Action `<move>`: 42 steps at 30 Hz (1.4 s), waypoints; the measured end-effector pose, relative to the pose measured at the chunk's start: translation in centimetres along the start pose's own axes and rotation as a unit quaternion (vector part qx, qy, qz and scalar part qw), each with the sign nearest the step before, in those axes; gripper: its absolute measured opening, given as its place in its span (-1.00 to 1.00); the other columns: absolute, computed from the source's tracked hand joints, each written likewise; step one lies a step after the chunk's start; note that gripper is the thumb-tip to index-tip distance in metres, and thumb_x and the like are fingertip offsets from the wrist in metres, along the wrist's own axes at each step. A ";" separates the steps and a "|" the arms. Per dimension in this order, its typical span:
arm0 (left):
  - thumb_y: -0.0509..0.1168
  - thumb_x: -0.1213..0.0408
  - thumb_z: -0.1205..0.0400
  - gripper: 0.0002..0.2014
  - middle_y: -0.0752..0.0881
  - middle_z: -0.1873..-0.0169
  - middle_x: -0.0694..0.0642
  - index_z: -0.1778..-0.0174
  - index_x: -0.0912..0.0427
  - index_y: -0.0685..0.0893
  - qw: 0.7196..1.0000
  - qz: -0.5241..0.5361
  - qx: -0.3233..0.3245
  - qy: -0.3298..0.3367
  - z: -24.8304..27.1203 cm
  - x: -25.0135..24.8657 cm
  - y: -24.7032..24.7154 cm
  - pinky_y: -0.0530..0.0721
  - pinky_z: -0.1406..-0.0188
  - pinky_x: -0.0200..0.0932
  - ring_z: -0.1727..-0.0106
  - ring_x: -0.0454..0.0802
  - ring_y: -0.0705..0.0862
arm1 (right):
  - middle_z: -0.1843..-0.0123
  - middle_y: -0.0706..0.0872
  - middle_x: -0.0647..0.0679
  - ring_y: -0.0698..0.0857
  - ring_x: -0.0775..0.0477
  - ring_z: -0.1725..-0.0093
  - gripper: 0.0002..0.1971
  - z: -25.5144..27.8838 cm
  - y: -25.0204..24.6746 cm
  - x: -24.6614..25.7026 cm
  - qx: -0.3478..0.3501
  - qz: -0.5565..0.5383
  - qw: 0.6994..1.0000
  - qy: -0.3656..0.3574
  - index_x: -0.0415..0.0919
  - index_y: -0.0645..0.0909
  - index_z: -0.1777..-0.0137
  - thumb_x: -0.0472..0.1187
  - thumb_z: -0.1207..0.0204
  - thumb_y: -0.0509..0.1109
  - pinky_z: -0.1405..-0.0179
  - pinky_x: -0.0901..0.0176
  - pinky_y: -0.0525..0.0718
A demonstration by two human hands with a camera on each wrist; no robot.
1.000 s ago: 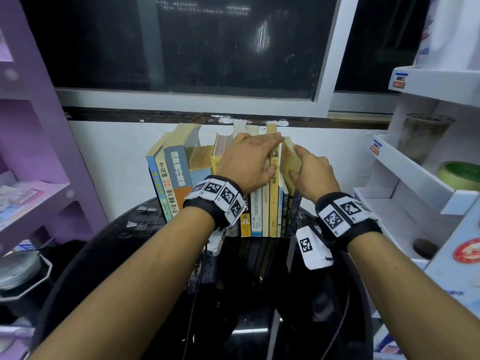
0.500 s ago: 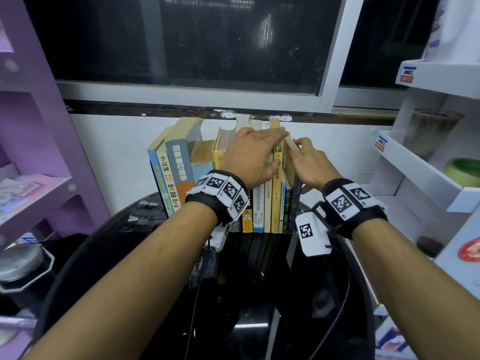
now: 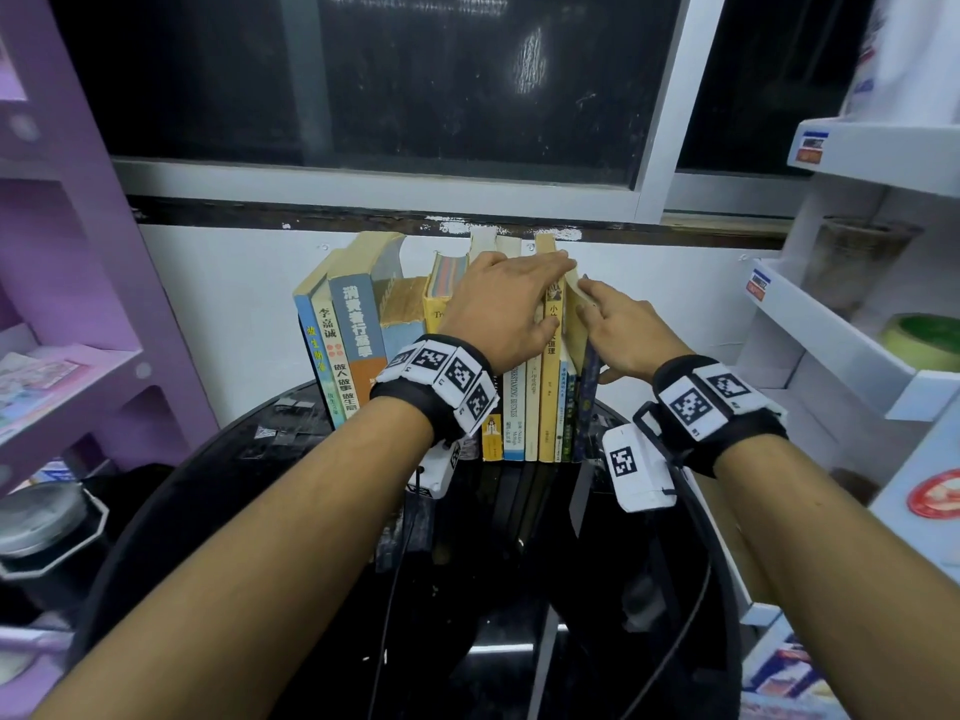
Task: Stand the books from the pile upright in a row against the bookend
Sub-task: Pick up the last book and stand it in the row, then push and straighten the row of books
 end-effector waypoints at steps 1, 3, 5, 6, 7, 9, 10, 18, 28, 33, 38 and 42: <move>0.27 0.03 -0.58 -0.39 0.43 -0.55 -0.11 -0.58 -0.05 0.33 1.000 0.000 0.001 0.000 0.0 0.0 0.0 0.22 -0.49 -0.08 -0.54 -0.17 0.40 | -0.11 0.56 -0.19 0.73 -0.25 0.08 -0.62 0.0 0.0 0.1 0.000 0.003 1.000 0.002 -0.05 0.34 -0.54 -0.06 -0.78 0.01 0.47 0.10 0.78; 0.27 0.03 -0.58 -0.38 0.42 -0.55 -0.10 -0.59 -0.04 0.32 1.000 -0.002 0.004 0.002 0.0 0.0 -0.1 0.22 -0.50 -0.07 -0.54 -0.17 0.40 | -0.10 0.56 -0.20 0.73 -0.26 0.08 -0.62 0.1 0.1 0.1 -0.003 0.006 1.000 0.005 -0.06 0.34 -0.54 -0.05 -0.78 -0.01 0.42 0.06 0.77; 0.27 0.03 -0.58 -0.37 0.42 -0.56 -0.08 -0.60 -0.03 0.31 1.000 0.000 0.010 0.004 0.0 -0.1 -0.1 0.21 -0.51 -0.07 -0.54 -0.15 0.39 | -0.07 0.55 -0.18 0.73 -0.25 0.08 -0.61 0.1 0.3 0.0 -0.010 0.006 1.000 0.007 -0.05 0.32 -0.55 -0.02 -0.78 -0.02 0.32 -0.03 0.79; 0.26 0.03 -0.58 -0.36 0.42 -0.56 -0.07 -0.60 -0.02 0.30 1.000 0.005 0.013 0.004 0.0 -0.1 -0.1 0.20 -0.51 -0.06 -0.55 -0.15 0.39 | -0.07 0.56 -0.19 0.73 -0.26 0.06 -0.60 0.2 0.4 -0.1 -0.013 0.005 1.000 0.007 -0.04 0.31 -0.55 -0.01 -0.77 -0.02 0.26 -0.08 0.80; 0.26 0.04 -0.58 -0.36 0.41 -0.57 -0.06 -0.61 -0.01 0.29 1.000 0.009 0.016 0.005 0.0 -0.1 -0.2 0.18 -0.53 -0.06 -0.56 -0.14 0.38 | -0.08 0.56 -0.20 0.74 -0.27 0.04 -0.60 0.2 0.4 0.0 -0.015 0.004 1.000 0.010 -0.03 0.30 -0.55 0.01 -0.77 -0.02 0.19 -0.12 0.80; 0.27 0.07 -0.58 -0.35 0.39 -0.58 -0.04 -0.62 0.03 0.29 1.000 0.018 0.022 0.010 0.1 -0.1 -0.4 0.15 -0.54 -0.07 -0.57 -0.13 0.35 | -0.12 0.60 -0.24 0.74 -0.28 0.01 -0.61 0.4 0.6 0.0 -0.017 0.001 1.000 0.008 -0.02 0.29 -0.53 0.03 -0.76 -0.02 0.10 -0.18 0.80; 0.27 0.09 -0.58 -0.36 0.40 -0.58 -0.03 -0.62 0.04 0.30 0.999 0.029 0.024 0.012 0.2 0.0 -0.6 0.15 -0.55 -0.08 -0.57 -0.12 0.35 | -0.15 0.62 -0.26 0.73 -0.29 -0.01 -0.61 0.5 0.6 0.0 -0.021 -0.002 1.000 0.004 0.00 0.30 -0.52 0.05 -0.76 -0.02 0.06 -0.22 0.79; 0.30 0.19 -0.59 -0.46 0.48 -0.51 0.00 -0.53 0.03 0.42 0.991 0.114 -0.064 -0.040 3.3 2.2 -3.0 0.17 -0.59 -0.01 -0.57 -0.03 0.34 | -0.28 0.66 -0.21 0.70 -0.32 -0.17 -0.45 1.3 1.2 -1.0 -0.091 -0.059 0.994 0.020 0.05 0.23 -0.58 0.23 -0.66 0.06 -0.18 -0.36 0.66; 0.34 0.36 -0.50 -0.45 0.49 -0.45 0.17 -0.45 0.21 0.48 0.923 0.186 -0.252 -0.225 9.6 8.9 -5.3 0.33 -0.54 0.02 -0.49 0.08 0.41 | -0.09 0.67 0.00 0.64 -0.05 -0.03 -0.60 2.7 2.1 -1.9 -0.094 -0.108 0.989 0.030 -0.14 0.50 -0.36 0.07 -0.64 0.31 0.26 0.30 0.46; 0.37 0.26 -0.58 -0.37 0.40 -0.52 0.11 -0.58 0.11 0.31 0.855 0.302 -0.177 -0.382 12.5 11.9 -4.4 0.35 -0.53 -0.02 -0.52 0.01 0.37 | -0.26 0.67 -0.03 0.61 0.01 -0.08 -0.36 3.0 2.8 -1.6 -0.090 -0.109 0.990 0.018 -0.08 0.36 -0.51 0.01 -0.49 0.51 -0.08 0.17 0.50; 0.31 0.18 -0.66 -0.53 0.64 -0.19 -0.02 -0.49 0.03 0.39 0.845 0.378 -0.052 -0.375 13.6 12.5 -3.6 0.51 -0.06 -0.19 -0.20 0.01 0.61 | -0.32 0.68 -0.12 0.67 -0.09 -0.17 -0.23 3.1 3.1 -1.5 -0.094 -0.078 0.992 0.011 -0.12 0.27 -0.56 -0.10 -0.43 0.59 -0.07 0.16 0.54; 0.30 0.16 -0.67 -0.50 0.64 -0.13 -0.04 -0.52 -0.01 0.34 0.873 0.335 -0.021 -0.354 13.7 12.4 -3.8 0.49 -0.03 -0.19 -0.07 -0.03 0.62 | -0.31 0.68 -0.19 0.68 -0.21 -0.23 -0.23 2.7 3.6 -1.8 -0.107 -0.065 0.992 0.019 -0.12 0.25 -0.55 -0.14 -0.43 0.59 -0.10 0.09 0.59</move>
Point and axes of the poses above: each hand's wrist, its own z-axis away from the middle knuckle, its own y-axis out of the palm, x = y × z, the point moved 2 cm from there along -z, towards the middle knuckle
